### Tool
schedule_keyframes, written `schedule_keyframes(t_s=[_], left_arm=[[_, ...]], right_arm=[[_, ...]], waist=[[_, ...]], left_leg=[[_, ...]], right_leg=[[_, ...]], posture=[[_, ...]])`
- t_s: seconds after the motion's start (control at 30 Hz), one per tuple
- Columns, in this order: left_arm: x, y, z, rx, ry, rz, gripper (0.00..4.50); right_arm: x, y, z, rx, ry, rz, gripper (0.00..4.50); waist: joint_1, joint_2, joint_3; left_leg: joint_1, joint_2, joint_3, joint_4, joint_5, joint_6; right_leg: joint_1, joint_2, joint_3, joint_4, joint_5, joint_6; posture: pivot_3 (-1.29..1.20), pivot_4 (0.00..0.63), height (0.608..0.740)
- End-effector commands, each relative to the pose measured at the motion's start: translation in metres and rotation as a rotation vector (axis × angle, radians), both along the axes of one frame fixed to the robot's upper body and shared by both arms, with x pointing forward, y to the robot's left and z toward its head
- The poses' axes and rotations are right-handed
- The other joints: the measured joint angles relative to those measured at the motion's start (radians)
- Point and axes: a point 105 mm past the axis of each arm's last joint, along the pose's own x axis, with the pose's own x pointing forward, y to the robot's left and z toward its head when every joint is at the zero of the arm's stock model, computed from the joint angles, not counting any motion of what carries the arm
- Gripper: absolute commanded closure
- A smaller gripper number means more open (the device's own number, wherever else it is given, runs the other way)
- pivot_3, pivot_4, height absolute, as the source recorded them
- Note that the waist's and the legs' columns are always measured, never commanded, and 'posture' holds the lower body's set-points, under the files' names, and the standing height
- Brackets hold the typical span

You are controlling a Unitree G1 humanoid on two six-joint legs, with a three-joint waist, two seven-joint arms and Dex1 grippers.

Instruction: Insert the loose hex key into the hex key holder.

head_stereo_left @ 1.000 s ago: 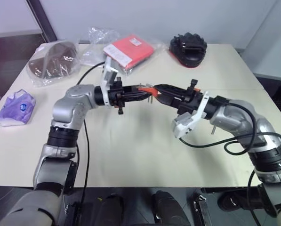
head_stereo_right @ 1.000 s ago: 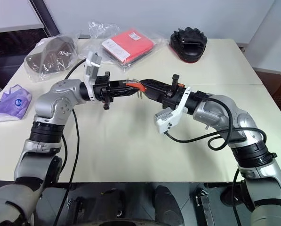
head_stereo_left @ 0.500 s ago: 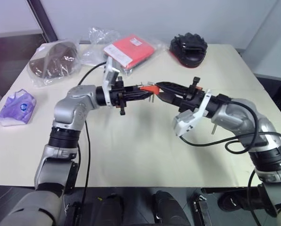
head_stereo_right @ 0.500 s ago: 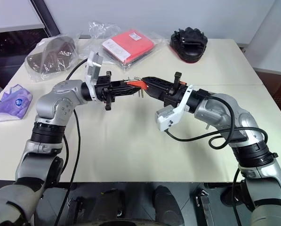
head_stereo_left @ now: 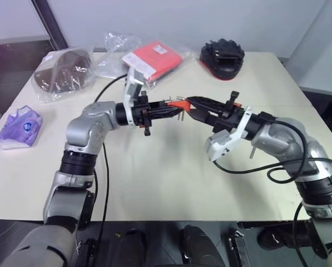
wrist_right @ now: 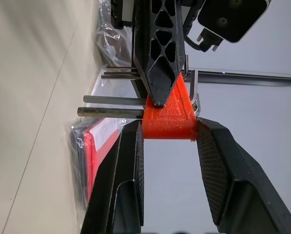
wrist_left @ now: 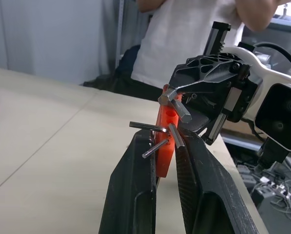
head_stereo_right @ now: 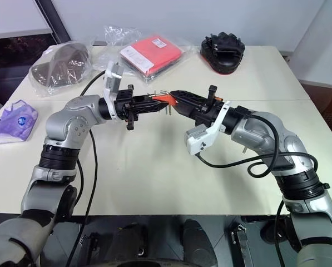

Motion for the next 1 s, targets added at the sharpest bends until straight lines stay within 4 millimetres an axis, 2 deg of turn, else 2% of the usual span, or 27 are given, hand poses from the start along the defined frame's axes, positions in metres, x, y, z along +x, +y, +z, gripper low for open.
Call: schedule_keyframes(t_s=[0.03, 0.5, 0.6, 0.63, 0.67, 0.83, 1.0], left_arm=[[-0.004, -0.002, 0.023, -0.049, -0.067, -0.015, 4.49], [-0.003, -0.006, 0.018, -0.028, -0.08, -0.005, 4.49], [-0.004, -0.006, 0.016, -0.024, -0.083, -0.002, 4.5], [-0.004, -0.006, 0.016, -0.024, -0.084, -0.002, 4.5], [-0.004, -0.006, 0.015, -0.023, -0.085, 0.0, 4.5], [-0.003, -0.005, 0.012, -0.012, -0.099, 0.012, 4.5], [0.0, 0.002, 0.007, 0.004, -0.138, 0.067, 4.5]], right_arm=[[-0.012, 0.009, 0.0, -0.017, -0.02, 0.053, 3.52], [-0.011, 0.006, -0.007, -0.009, 0.034, 0.045, 3.52], [-0.01, 0.005, -0.009, -0.012, 0.039, 0.034, 1.96], [-0.009, 0.004, -0.009, -0.014, 0.04, 0.03, 1.64], [-0.009, 0.004, -0.01, -0.017, 0.041, 0.023, 1.08], [-0.007, 0.0, -0.014, -0.03, 0.066, 0.001, 1.08], [0.004, -0.024, -0.013, 0.109, 0.211, -0.144, 1.08]], waist=[[0.0, 0.0, 0.0], [0.0, 0.0, 0.0], [0.0, 0.0, 0.0], [0.0, 0.0, 0.0], [0.0, 0.0, 0.0], [0.0, 0.0, 0.0], [0.002, 0.0, 0.0]], left_leg=[[0.0, 0.0, 0.0, 0.0, 0.0, 0.0], [0.0, 0.0, 0.0, 0.0, 0.0, 0.0], [0.0, 0.0, 0.0, 0.0, 0.0, 0.0], [0.0, 0.0, 0.0, 0.0, 0.0, 0.0], [0.0, 0.0, 0.0, 0.0, 0.0, 0.0], [0.0, 0.0, 0.0, 0.0, 0.0, 0.0], [0.0, 0.0, 0.0, 0.0, 0.0, 0.0]], right_leg=[[0.0, 0.0, 0.0, 0.0, 0.0, 0.0], [0.0, 0.0, 0.0, 0.0, 0.0, 0.0], [0.0, 0.0, 0.0, 0.0, 0.0, 0.0], [0.0, 0.0, 0.0, 0.0, 0.0, 0.0], [0.0, 0.0, 0.0, 0.0, 0.0, 0.0], [0.0, 0.0, 0.0, 0.0, 0.0, 0.0], [0.0, 0.0, 0.0, 0.001, 0.0, 0.0]], posture=[[0.0, 0.15, 0.74], [0.0, 0.15, 0.74], [0.0, 0.15, 0.74], [0.0, 0.15, 0.74], [0.0, 0.15, 0.74], [0.0, 0.15, 0.74], [0.0, 0.15, 0.74]])
